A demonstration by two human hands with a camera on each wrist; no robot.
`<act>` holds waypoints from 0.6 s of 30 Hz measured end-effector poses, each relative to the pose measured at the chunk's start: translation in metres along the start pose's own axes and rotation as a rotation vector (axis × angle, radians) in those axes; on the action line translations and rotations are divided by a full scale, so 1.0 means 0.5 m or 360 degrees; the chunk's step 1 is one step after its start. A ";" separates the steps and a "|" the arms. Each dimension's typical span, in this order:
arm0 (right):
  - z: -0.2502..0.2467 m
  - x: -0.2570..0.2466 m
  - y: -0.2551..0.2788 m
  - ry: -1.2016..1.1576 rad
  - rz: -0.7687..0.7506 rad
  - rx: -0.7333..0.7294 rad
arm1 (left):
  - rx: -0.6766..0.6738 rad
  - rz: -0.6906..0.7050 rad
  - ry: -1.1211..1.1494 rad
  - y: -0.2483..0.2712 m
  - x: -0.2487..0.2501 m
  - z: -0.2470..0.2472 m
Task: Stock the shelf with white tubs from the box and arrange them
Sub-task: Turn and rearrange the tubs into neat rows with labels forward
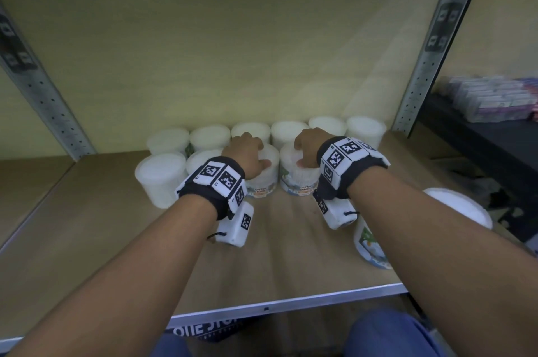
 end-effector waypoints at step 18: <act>-0.005 -0.011 0.069 0.0012 -0.0011 -0.0005 | -0.0071 0.0008 0.0042 0.047 0.018 -0.009</act>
Point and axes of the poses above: each hand's wrist, its own y-axis away from the middle knuckle, its own z-axis out of the palm, x = y × z, the point moved 7 cm from there along -y, towards the middle knuckle, and after that the axes turned 5 degrees about x, right-handed, at the moved point
